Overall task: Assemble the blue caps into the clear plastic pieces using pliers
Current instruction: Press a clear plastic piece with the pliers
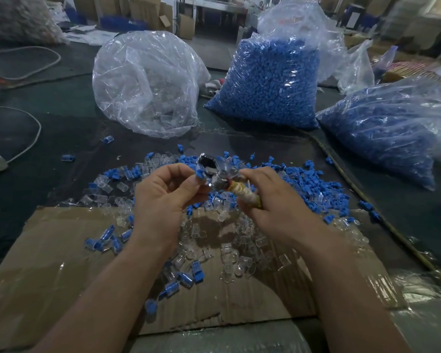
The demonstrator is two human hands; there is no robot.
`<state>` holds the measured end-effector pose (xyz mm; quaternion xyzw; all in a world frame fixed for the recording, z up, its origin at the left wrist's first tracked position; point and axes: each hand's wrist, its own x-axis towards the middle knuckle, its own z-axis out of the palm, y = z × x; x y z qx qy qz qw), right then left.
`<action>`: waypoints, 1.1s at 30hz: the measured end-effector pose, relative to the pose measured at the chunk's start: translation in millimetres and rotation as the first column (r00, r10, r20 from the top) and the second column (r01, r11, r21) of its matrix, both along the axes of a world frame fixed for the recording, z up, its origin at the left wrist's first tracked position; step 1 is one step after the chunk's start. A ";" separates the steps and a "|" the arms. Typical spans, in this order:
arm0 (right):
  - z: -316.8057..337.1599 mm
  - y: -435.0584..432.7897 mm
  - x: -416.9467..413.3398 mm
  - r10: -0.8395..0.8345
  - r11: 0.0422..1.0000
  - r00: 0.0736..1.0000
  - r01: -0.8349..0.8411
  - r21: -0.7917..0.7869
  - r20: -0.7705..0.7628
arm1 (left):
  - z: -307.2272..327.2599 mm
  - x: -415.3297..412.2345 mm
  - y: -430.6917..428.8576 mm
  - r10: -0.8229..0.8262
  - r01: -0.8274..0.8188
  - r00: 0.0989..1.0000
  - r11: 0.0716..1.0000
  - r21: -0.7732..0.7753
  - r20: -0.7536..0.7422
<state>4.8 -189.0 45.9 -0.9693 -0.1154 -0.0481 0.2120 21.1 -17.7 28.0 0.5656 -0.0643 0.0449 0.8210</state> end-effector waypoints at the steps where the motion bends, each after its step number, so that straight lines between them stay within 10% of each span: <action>1: 0.1 0.4 0.0 0.004 1.000 1.000 -0.004 -0.017 -0.002 | -0.3 0.0 -0.1 0.005 -0.005 1.000 1.000 -0.003 0.002; 12: 5.1 1.8 -1.1 -0.017 0.976 0.988 0.049 -0.212 0.152 | 0.4 -2.2 -2.0 0.014 -0.014 1.000 0.999 0.032 0.000; 33: 2.3 11.7 -3.9 -0.078 0.997 0.995 0.077 0.007 0.064 | 4.8 -6.2 -2.7 0.114 -0.125 0.990 0.982 0.140 0.081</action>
